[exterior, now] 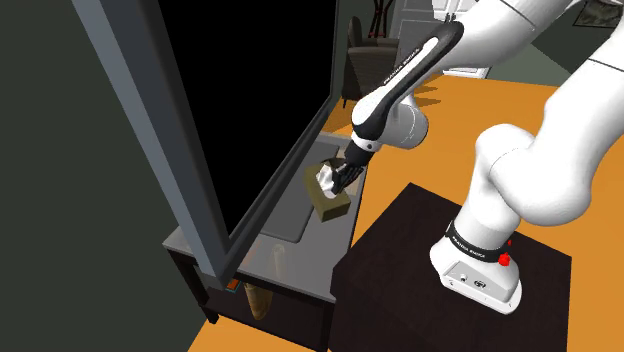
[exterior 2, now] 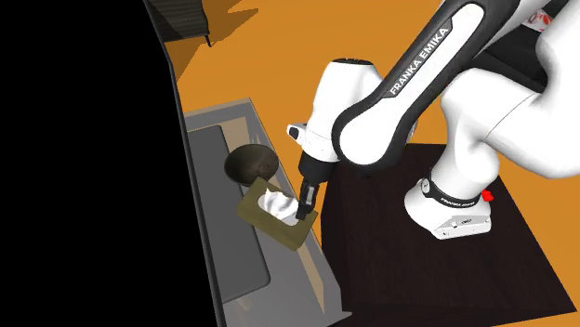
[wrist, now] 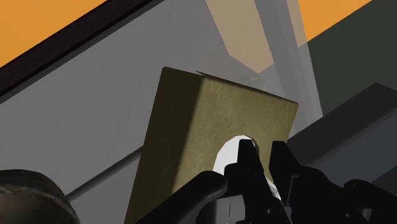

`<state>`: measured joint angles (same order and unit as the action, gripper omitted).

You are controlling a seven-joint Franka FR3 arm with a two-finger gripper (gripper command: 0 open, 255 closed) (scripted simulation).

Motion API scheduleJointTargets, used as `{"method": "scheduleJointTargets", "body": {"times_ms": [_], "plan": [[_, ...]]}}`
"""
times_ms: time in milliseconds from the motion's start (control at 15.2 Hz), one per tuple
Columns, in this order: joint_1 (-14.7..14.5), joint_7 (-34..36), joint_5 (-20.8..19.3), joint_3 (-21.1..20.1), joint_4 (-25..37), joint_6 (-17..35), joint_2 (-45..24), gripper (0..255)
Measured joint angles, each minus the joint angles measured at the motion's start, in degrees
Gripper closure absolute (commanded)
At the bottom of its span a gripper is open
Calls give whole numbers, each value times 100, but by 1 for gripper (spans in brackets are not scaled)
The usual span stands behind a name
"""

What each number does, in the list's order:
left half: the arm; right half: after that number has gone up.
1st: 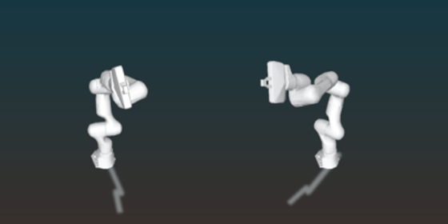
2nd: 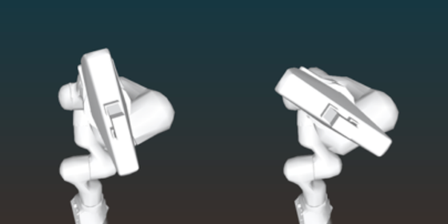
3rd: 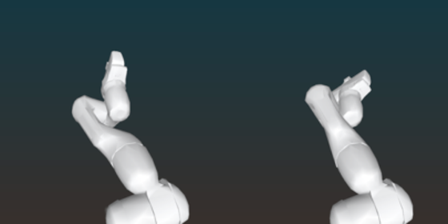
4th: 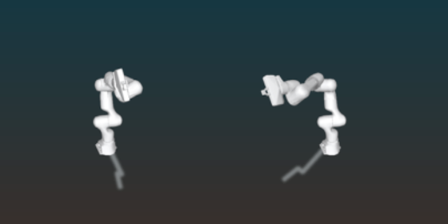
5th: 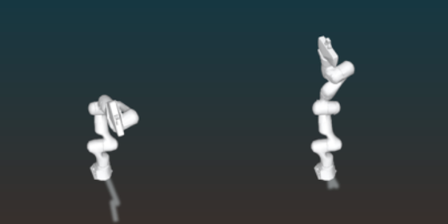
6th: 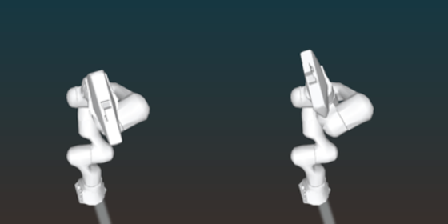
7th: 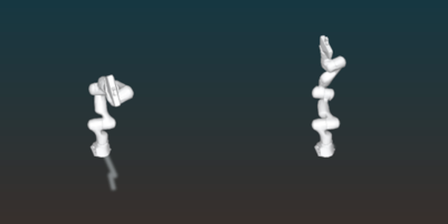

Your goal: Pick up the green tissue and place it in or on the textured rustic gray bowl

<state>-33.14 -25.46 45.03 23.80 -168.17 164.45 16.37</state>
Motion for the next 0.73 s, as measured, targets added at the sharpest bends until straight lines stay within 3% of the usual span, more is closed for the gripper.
{"method": "scheduleJointTargets", "body": {"times_ms": [396, 726], "plan": [[907, 1016, -1153, -661, -87, -534, 635, 255], [1399, 680, -1613, -270, 447, -1113, 457, 255]]}}
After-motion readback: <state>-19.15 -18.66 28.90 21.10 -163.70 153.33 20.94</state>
